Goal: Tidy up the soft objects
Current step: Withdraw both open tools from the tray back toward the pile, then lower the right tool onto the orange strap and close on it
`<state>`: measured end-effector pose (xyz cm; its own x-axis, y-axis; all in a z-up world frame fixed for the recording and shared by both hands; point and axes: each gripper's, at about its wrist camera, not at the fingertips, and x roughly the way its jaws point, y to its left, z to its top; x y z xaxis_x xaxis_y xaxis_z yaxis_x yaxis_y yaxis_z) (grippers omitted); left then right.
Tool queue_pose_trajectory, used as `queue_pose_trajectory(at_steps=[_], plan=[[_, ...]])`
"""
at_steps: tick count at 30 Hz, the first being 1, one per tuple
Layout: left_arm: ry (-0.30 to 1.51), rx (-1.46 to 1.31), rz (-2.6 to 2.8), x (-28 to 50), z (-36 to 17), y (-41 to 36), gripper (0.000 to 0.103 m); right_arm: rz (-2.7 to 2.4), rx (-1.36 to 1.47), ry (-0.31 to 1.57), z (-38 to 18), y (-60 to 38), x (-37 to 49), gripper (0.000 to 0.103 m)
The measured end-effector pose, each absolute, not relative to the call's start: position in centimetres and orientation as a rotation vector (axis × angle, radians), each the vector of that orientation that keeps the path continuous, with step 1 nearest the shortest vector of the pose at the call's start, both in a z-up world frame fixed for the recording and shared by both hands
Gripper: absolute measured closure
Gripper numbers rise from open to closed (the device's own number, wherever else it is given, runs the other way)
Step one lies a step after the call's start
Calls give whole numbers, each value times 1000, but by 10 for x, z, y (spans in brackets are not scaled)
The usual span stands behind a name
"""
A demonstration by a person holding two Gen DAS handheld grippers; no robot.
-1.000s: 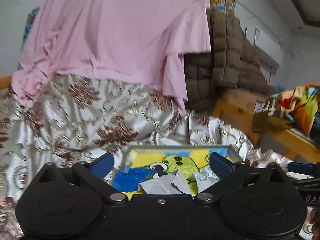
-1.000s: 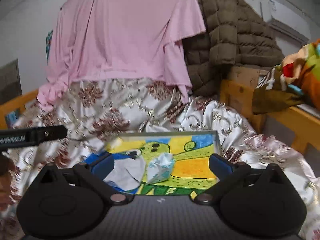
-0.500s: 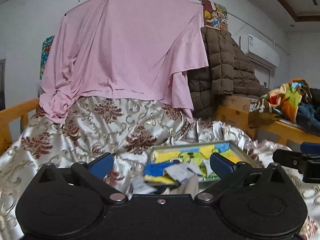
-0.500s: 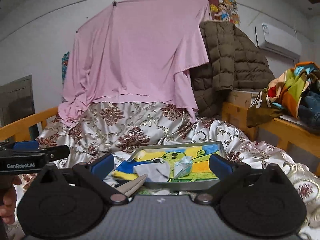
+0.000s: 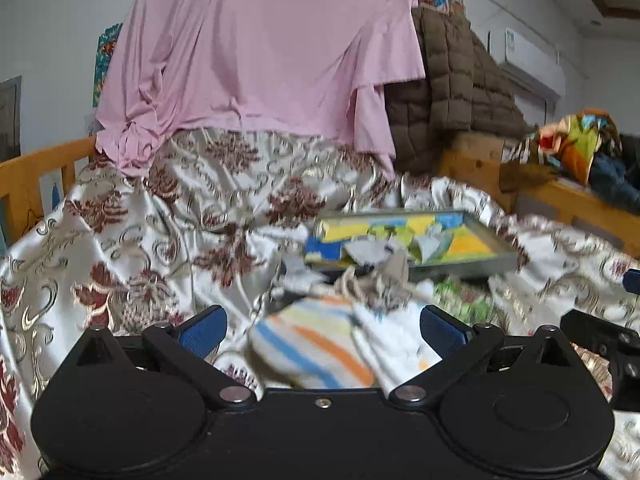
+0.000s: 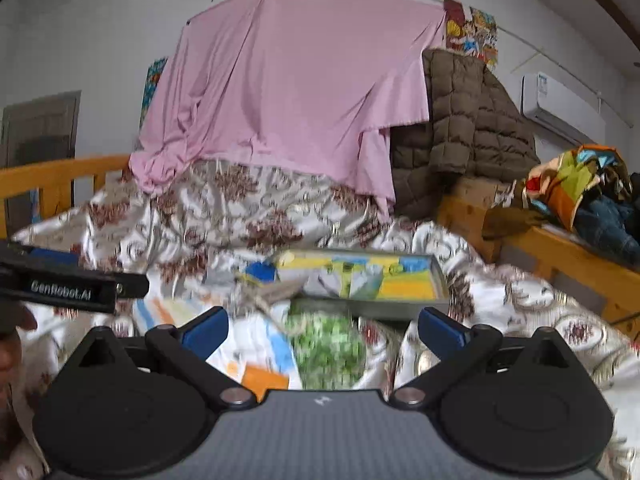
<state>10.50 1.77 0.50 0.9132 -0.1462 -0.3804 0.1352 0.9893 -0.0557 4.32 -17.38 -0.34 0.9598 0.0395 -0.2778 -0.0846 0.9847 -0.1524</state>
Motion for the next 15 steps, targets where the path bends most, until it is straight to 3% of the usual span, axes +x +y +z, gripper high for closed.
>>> queue_pose_trajectory(at_steps=[15], plan=[[512,165,-263,119,-36,12,1,142,-158,485,-47,-175,62,0]])
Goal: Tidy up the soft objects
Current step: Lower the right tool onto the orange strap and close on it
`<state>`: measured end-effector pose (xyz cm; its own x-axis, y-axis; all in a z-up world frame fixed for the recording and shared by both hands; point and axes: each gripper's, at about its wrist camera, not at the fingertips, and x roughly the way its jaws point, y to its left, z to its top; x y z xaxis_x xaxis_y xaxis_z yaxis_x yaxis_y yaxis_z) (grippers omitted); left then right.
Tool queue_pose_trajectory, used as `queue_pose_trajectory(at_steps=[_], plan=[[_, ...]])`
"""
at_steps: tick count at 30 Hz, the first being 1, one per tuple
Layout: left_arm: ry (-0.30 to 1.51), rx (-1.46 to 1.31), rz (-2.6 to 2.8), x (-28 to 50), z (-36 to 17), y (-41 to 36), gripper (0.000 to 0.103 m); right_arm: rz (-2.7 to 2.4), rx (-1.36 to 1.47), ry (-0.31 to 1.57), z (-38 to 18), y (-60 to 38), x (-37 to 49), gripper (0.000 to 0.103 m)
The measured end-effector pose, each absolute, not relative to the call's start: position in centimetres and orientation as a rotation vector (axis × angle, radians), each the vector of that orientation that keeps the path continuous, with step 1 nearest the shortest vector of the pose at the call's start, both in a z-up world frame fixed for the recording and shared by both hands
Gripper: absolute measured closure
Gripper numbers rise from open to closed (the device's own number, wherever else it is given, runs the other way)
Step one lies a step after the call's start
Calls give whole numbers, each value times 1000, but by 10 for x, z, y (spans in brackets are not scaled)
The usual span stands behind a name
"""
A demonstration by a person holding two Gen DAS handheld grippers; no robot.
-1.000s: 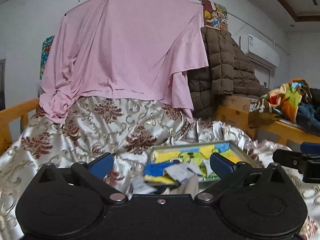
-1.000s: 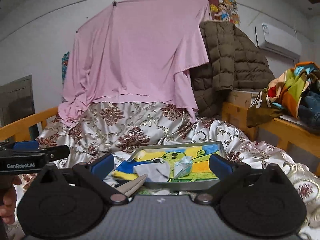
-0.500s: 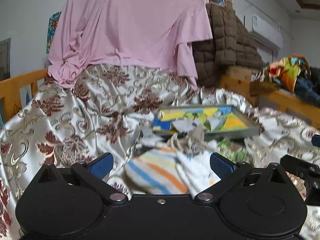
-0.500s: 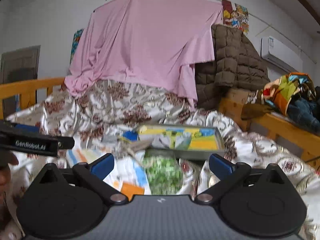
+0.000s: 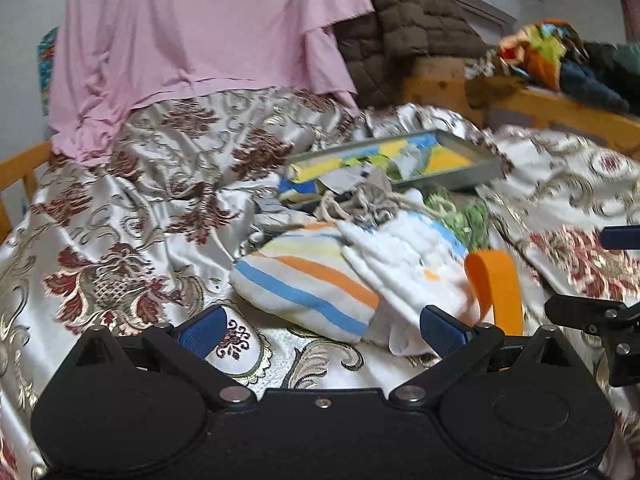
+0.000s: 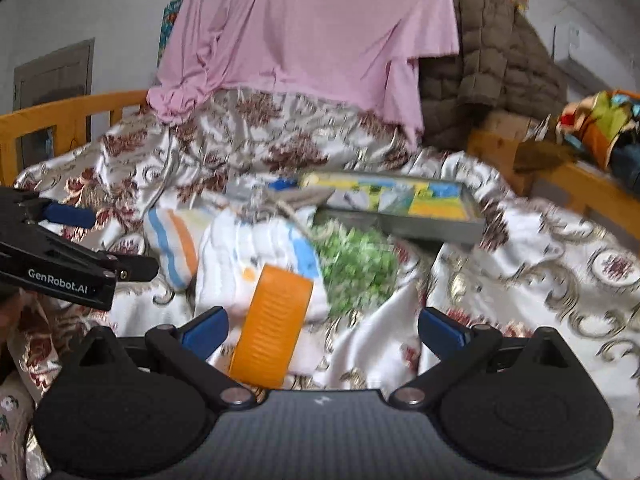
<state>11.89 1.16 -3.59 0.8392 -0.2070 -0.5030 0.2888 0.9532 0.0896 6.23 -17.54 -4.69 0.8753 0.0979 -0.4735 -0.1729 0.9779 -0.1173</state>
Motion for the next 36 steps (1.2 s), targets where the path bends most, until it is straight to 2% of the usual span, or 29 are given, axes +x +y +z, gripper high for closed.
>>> queue_pose_trajectory(at_steps=[6,19,36], plan=[[520,299,-368,129,-37,3,1,179,-124,573,-59,-178,75,0],[469,480,-454,134,-40,-1,1,190,-79,626,-70,-178,88,0],[347,851,-712,131,-48,-37,1,238,4,573,-72,-181,104,0]])
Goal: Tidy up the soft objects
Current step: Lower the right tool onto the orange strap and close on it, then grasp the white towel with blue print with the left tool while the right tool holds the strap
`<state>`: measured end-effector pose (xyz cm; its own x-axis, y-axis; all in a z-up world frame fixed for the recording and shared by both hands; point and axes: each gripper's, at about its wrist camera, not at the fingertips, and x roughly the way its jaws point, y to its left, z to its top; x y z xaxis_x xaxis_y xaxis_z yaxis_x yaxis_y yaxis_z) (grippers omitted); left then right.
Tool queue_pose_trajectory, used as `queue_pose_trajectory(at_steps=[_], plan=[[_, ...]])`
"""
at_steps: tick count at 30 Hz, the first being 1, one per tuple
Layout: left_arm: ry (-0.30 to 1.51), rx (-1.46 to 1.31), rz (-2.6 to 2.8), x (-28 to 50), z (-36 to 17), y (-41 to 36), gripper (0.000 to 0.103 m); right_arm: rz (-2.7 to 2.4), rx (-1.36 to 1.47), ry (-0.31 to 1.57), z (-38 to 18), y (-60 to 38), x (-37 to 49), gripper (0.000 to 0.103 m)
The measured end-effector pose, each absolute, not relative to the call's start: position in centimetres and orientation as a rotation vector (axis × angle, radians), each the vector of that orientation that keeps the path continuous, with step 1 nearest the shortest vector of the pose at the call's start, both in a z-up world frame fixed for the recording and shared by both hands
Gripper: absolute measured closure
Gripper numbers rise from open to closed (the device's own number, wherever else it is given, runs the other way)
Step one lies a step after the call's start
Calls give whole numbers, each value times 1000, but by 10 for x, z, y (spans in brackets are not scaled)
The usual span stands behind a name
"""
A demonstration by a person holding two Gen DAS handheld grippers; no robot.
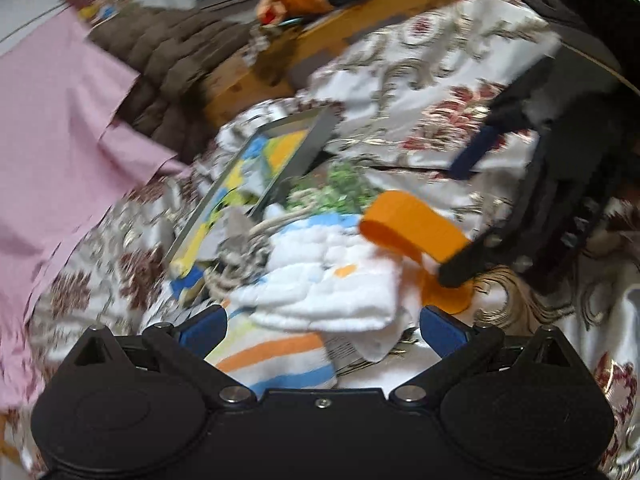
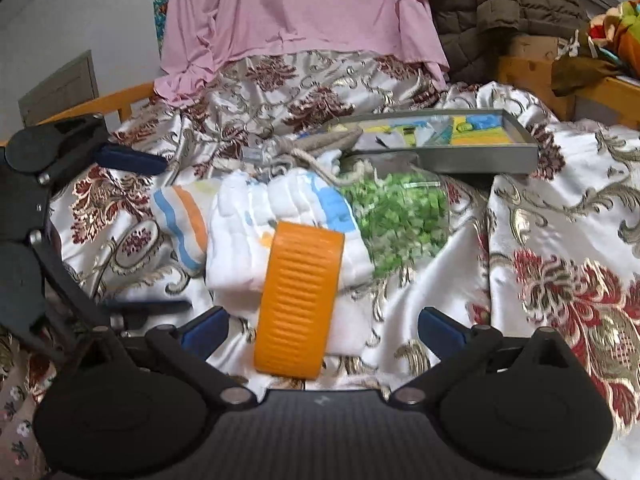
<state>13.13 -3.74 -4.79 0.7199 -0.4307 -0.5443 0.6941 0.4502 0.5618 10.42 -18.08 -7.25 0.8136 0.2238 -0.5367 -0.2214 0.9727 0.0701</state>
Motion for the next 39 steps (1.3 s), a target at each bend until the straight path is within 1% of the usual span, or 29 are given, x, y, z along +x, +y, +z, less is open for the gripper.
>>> queue_pose_trajectory(at_steps=[5,6,8,10,13,14,16,17,18,21,22,24,26,28,29,31,34,39], plan=[[315,914,-750,133,-54,-46,1,258,63,549,-71,-184,119,1],[313,924,-757,133,-55,-47,1,260,77,549,-71,-185,122,2],[310,952,-775,135,-58,-51,2,263,101,557,-73,-185,130,7],[307,969,-790,137,-60,-53,6,263,120,562,-76,-186,135,17],[324,974,-812,142,-61,-56,10,266,130,565,-78,-186,140,27],[327,970,-816,143,-61,-57,11,268,133,564,-78,-186,140,29],[342,966,-826,147,-61,-59,17,271,143,568,-79,-185,141,37],[350,963,-832,149,-62,-60,18,273,152,572,-79,-186,142,39],[355,964,-836,150,-62,-61,21,272,162,577,-80,-186,143,44],[357,984,-837,152,-65,-63,27,269,178,587,-81,-188,144,49],[357,1003,-826,153,-67,-65,32,265,177,587,-80,-188,143,56],[361,1041,-798,155,-71,-69,39,257,181,582,-79,-188,142,57],[361,1060,-794,155,-73,-69,41,252,192,577,-77,-190,142,58],[345,1062,-788,154,-73,-68,48,244,201,572,-76,-191,141,58],[344,1059,-790,153,-73,-68,50,240,204,571,-75,-191,141,58],[344,1058,-792,151,-73,-67,59,233,207,567,-74,-192,140,59],[354,1054,-786,151,-73,-68,62,229,211,568,-73,-193,140,59],[390,962,-784,158,-60,-65,67,219,232,562,-71,-197,140,59]])
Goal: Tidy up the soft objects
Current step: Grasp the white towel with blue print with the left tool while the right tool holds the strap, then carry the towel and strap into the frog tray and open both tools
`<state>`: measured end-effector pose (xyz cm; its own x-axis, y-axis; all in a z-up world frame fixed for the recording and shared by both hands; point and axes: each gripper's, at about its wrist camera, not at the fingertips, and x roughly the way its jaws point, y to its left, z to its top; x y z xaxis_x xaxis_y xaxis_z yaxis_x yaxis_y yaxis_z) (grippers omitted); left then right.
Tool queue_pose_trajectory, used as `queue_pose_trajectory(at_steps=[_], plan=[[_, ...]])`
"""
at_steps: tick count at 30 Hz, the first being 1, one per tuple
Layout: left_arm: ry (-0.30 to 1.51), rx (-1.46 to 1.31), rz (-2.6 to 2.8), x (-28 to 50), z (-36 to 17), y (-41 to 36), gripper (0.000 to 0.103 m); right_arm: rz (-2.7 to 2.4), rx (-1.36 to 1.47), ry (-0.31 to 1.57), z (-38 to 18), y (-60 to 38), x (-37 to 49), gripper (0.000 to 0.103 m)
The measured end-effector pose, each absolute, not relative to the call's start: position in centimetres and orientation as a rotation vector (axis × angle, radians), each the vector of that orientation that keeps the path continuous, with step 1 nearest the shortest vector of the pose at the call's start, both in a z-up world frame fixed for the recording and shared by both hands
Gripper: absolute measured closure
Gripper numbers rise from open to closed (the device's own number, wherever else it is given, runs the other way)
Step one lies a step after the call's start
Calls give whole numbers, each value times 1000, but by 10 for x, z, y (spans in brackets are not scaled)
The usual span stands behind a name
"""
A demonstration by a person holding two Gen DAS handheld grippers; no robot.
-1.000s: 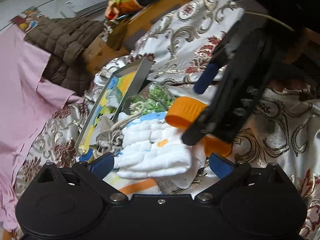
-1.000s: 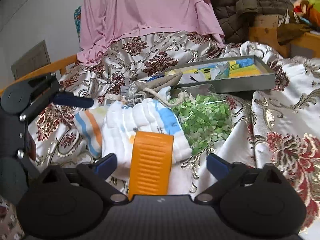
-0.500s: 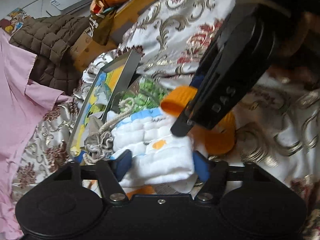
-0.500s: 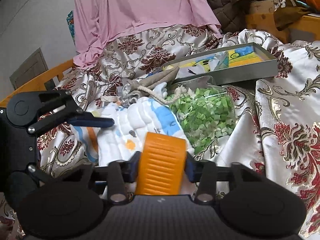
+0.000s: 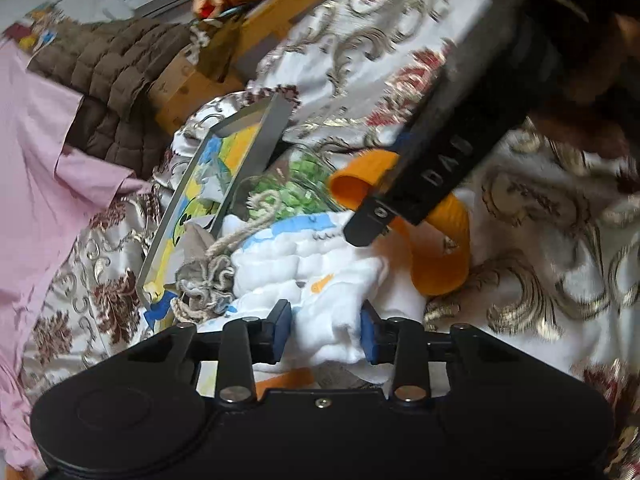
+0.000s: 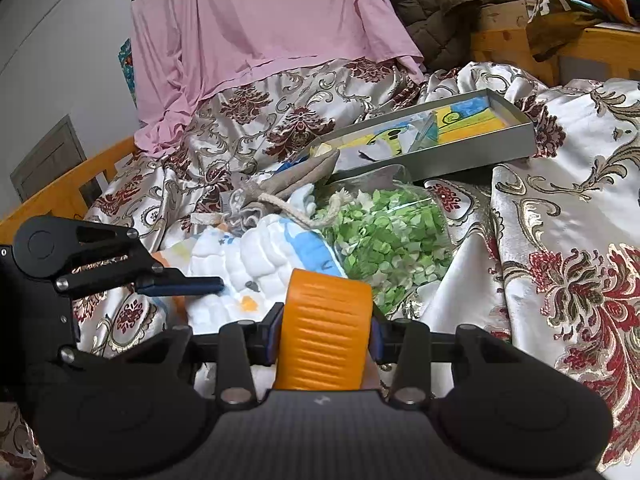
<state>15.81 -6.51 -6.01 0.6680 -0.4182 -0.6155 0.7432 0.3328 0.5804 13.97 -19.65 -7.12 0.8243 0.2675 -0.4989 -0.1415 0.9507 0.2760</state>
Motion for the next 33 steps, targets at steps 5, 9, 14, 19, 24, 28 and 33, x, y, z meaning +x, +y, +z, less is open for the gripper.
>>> queue_pose_trajectory(at_steps=[5,9,14,19,24,28,33], plan=[[430,856,-755,171,-49,-62,73,209,247,548,-69,-199,138,59],[411,898,-785,166,-54,-65,71,203,255,542,-67,-201,137,59],[421,976,-833,157,-67,-70,59,200,260,544,-66,-202,138,59],[401,1028,-828,155,-73,-72,55,204,254,547,-67,-201,139,59],[409,1030,-793,161,-74,-75,71,206,253,546,-67,-201,139,59],[439,954,-793,167,-62,-73,83,208,242,537,-66,-200,138,59],[421,867,-749,167,-46,-65,89,201,243,504,-57,-206,134,59]])
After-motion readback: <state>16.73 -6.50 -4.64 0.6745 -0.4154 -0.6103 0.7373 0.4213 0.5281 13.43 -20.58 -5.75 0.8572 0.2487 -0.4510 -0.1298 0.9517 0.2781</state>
